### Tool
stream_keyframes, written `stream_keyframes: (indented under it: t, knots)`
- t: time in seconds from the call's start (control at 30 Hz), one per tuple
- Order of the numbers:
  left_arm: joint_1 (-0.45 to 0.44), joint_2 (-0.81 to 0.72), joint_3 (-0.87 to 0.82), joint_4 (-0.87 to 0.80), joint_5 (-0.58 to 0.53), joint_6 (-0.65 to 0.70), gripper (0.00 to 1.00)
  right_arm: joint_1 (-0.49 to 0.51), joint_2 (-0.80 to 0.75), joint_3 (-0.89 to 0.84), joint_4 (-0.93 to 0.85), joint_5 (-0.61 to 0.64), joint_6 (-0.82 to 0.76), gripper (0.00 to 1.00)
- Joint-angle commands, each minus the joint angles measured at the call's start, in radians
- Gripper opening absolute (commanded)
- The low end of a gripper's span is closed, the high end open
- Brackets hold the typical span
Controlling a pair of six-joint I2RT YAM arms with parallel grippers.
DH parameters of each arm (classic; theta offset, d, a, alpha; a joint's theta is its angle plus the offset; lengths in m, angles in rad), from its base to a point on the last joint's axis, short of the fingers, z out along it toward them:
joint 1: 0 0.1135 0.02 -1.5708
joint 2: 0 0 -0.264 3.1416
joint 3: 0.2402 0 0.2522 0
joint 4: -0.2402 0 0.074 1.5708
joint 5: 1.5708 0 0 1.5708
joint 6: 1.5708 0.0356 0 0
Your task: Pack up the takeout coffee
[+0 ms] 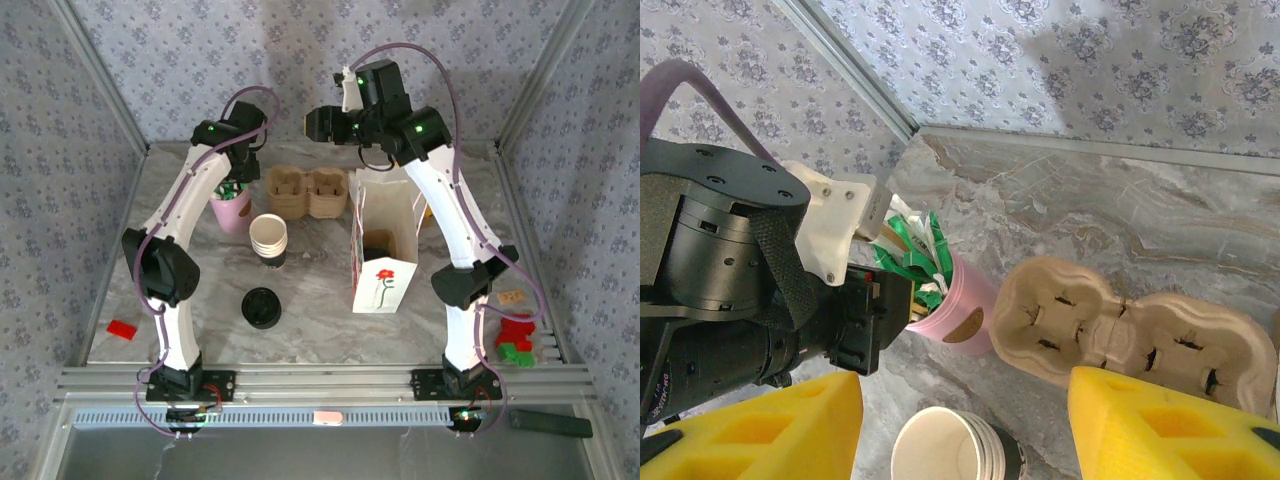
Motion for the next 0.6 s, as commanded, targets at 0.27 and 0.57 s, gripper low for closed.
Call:
stream_keyframes:
  t: [0.27, 0.57]
  knots:
    - [-0.004, -0.011, 0.030, -0.025, -0.024, 0.026, 0.13, -0.003, -0.035, -0.008, -0.021, -0.008, -0.004, 0.59]
    - [-0.006, -0.020, 0.061, -0.036, -0.039, 0.029, 0.07, -0.001, -0.039, -0.008, -0.025, -0.008, -0.006, 0.59]
